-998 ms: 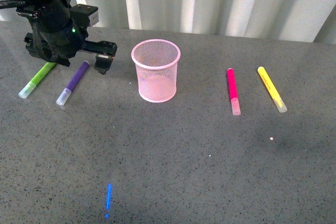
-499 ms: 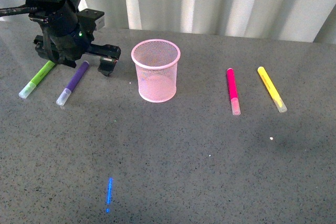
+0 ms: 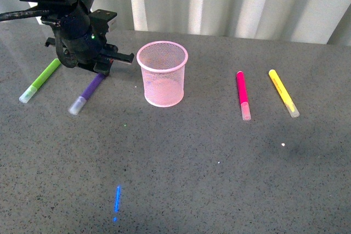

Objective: Insert purple and pink pens into pink cup

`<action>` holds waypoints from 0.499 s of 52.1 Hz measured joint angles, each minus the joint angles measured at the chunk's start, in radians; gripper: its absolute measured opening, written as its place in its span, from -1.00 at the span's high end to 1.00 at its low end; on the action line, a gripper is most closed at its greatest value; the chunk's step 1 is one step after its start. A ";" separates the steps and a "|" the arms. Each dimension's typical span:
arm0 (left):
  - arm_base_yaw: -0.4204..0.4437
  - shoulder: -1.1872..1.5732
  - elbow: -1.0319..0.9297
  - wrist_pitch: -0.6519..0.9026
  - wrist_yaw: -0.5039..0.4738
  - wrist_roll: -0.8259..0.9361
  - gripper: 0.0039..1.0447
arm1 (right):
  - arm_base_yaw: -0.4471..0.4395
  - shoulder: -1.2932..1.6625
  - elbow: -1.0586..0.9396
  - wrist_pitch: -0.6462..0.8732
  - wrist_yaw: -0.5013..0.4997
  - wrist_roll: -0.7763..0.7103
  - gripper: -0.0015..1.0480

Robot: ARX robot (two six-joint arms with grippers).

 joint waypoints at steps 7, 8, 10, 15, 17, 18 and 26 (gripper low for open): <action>0.004 -0.006 -0.014 0.018 -0.019 0.010 0.77 | 0.000 0.000 0.000 0.000 0.000 0.000 -0.87; 0.004 -0.007 -0.016 0.019 -0.020 0.010 0.77 | 0.000 0.000 0.000 0.000 0.000 0.000 -0.87; 0.004 -0.009 -0.021 0.025 -0.024 0.015 0.77 | 0.000 0.000 0.000 0.000 0.000 0.000 -0.87; 0.006 -0.025 -0.045 0.049 -0.042 0.045 0.77 | 0.000 0.000 0.000 0.000 0.000 0.000 -0.87; 0.010 -0.032 -0.051 0.052 -0.042 0.050 0.77 | 0.000 0.000 0.000 0.000 0.000 0.000 -0.87; 0.012 -0.037 -0.055 0.055 -0.045 0.053 0.77 | 0.000 0.000 0.000 0.000 0.000 0.000 -0.87; 0.047 -0.128 -0.077 0.104 0.006 0.041 0.77 | 0.000 0.000 0.000 0.000 0.000 0.000 -0.87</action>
